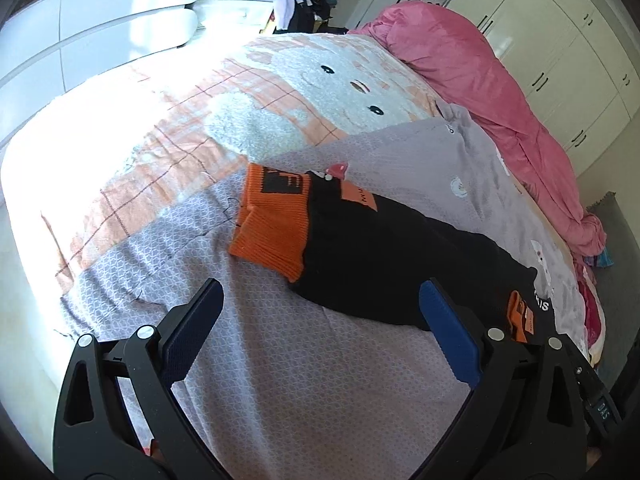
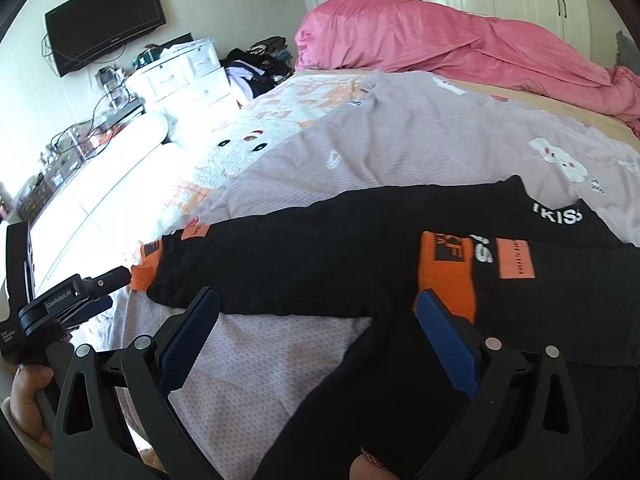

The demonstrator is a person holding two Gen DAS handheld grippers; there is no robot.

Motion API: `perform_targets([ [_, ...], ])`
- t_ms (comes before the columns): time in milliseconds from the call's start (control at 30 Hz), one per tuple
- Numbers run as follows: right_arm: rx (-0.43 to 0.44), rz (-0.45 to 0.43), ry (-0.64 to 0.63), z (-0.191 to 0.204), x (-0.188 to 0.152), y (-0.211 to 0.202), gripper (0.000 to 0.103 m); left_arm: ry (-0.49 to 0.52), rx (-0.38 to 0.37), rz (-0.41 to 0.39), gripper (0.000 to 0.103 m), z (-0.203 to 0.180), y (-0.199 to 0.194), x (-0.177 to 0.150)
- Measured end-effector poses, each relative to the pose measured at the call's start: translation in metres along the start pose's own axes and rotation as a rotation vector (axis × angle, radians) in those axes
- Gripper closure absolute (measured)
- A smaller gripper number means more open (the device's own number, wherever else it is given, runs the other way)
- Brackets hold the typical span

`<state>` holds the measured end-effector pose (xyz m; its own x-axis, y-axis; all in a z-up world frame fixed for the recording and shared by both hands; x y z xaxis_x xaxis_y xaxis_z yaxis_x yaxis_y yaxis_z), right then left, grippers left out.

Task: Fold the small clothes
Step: 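Move the left gripper to the other sleeve's orange cuff and grasp it, then lift the held sleeve and fold it across the shirt back with the left gripper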

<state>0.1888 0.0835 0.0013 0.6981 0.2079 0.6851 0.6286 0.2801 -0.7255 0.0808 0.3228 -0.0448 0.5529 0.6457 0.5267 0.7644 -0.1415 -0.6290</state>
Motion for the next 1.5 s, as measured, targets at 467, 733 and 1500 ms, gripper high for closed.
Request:
perform_targets([
  [467, 0.046, 0.038, -0.038, 0.024, -0.004, 0.021, 0.005, -0.121, -0.002, -0.046, 0.042, 0.032, 0.021, 0.01],
  [733, 0.033, 0.057, 0.002, 0.004, -0.012, 0.026, 0.005, -0.181, -0.012, -0.078, 0.05, 0.041, 0.033, 0.023],
  [1500, 0.008, 0.051, 0.101, -0.04, -0.015, 0.013, 0.005, -0.034, -0.152, -0.119, 0.096, -0.042, 0.008, 0.042],
])
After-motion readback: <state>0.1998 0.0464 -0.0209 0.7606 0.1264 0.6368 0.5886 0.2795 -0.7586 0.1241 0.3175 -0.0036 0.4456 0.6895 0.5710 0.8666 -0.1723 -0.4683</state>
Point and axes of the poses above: each gripper's, at about its wrist camera, not at the fingertips, and y roughly the way its jaws point, z to its left, x to its top, the point moved 7 cm from there along y, roughly the way its jaws point, and after that the axes turned 14 degrees about -x, right-handed, at the moved point
